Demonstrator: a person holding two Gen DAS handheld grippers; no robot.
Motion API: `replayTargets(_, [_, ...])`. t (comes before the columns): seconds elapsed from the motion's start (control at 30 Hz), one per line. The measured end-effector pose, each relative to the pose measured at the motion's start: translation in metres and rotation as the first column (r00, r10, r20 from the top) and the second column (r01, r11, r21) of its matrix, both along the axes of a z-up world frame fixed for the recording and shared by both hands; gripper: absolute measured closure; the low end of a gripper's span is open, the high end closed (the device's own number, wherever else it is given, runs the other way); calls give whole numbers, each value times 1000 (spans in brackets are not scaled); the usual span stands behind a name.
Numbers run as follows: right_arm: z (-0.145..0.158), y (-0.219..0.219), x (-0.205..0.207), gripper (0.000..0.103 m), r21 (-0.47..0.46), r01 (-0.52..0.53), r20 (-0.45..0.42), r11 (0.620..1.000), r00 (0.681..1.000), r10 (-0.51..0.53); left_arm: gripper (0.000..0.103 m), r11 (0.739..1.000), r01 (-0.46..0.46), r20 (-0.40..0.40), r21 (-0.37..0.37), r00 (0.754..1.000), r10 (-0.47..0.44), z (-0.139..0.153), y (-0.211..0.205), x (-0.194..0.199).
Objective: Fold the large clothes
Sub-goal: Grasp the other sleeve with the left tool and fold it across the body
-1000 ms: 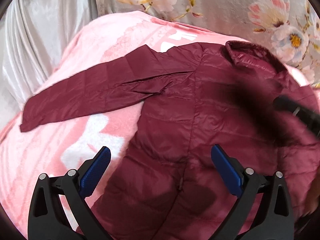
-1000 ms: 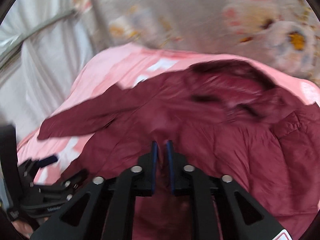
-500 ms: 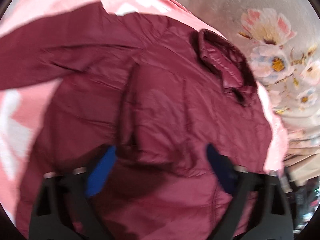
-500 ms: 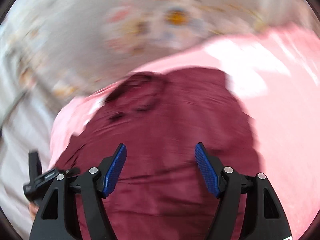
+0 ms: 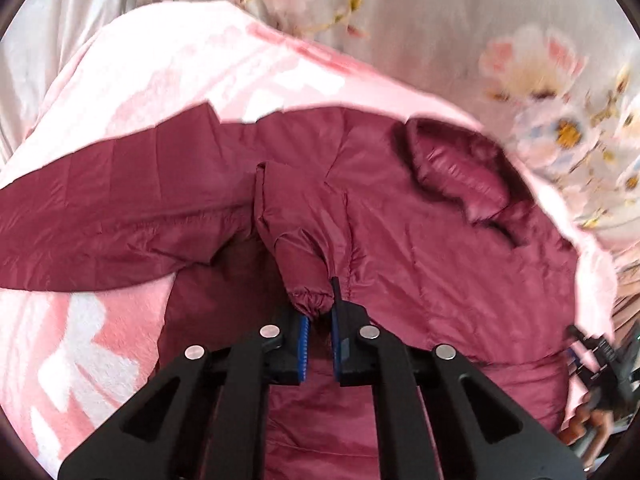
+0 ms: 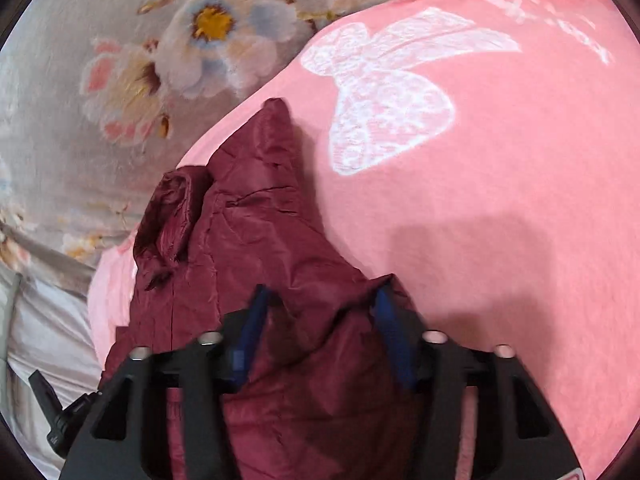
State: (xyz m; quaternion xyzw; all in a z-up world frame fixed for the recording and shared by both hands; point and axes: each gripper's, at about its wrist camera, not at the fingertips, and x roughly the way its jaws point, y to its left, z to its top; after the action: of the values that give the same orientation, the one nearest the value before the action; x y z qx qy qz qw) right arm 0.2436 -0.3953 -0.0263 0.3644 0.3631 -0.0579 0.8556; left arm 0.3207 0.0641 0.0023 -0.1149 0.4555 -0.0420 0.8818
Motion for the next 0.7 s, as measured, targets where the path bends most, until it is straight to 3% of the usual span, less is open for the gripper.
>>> replayTargets(0.03, [4,4,3,90,-32,-4,6,999,1000,4,95,1000,2,-11,10,1000,-2,-8,-1,2])
replayTargets(0.13, [17,7,-6,95,-64,11,84,998,996,-6,95,1000,7,-48,9,999,-6,-36,-1,5])
replayTargets(0.23, [15,6,-8,96,-127,40,70,991,997,-32,93,999,27,-1,29,1000,-27,-46,-4,3])
replayTargets(0.3, [-6,7,-1,97,-191,38,-20,981,999,-43,91,996,37,38,79,998,-40,-48,-11,-1])
replayTargets(0.4, [-17,5,-2,99,-195,39,-29,980,999,-45,90,978,44,74,206,995,-60,-49,-28,-6])
replayTargets(0.47, [-14,8,-1,98,-232,28,-51,972,998,-41,90,975,50,72,216,995,-67,-49,-28,-6])
replayTargets(0.53, [-8,10,-6,89,-254,27,-71,967,996,-47,87,978,53,63,203,996,-67,-46,-22,-10])
replayTargets(0.67, [25,18,-29,82,-374,48,-57,926,996,-74,51,975,13,80,222,996,-32,-20,2,-25])
replayTargets(0.7, [36,21,-34,82,-415,47,-36,909,997,-68,50,974,6,99,228,995,-29,-12,4,-28])
